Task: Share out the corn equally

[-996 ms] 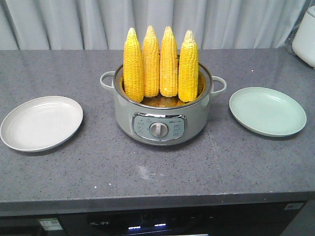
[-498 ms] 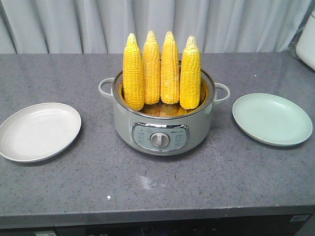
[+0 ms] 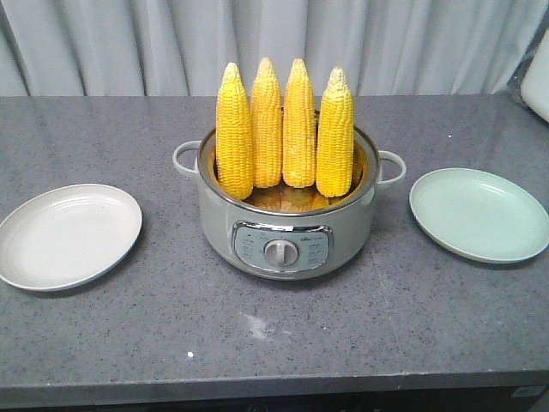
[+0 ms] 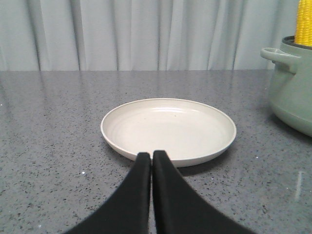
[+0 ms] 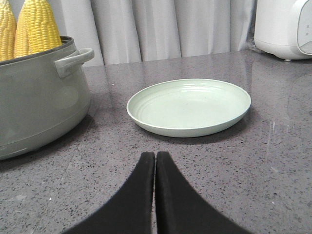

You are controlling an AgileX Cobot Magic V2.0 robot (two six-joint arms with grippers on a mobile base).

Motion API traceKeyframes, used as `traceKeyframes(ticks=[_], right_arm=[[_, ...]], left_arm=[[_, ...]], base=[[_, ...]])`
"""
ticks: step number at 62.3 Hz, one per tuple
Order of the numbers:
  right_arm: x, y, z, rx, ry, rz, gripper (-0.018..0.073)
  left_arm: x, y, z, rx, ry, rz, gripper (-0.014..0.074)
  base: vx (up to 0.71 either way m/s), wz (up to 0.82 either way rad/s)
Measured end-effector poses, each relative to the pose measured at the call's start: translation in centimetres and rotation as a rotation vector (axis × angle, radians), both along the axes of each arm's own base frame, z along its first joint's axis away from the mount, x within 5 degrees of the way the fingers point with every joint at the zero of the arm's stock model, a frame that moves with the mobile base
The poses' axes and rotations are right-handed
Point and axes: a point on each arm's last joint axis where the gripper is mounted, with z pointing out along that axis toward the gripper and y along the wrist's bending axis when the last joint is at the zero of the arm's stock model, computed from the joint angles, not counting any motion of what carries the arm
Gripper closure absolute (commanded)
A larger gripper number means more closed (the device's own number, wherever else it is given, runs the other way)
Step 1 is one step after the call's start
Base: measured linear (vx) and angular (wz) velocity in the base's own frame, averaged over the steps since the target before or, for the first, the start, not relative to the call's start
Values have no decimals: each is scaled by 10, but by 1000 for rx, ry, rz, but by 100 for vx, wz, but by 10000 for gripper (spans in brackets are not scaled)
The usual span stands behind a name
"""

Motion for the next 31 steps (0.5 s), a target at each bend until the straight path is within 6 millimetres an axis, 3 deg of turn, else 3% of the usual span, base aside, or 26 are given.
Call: traceKeyframes(ticks=[31], right_arm=[[0, 0, 0, 0, 0, 0, 561]], left_arm=[[0, 0, 0, 0, 0, 0, 603]], base=[[2, 1]])
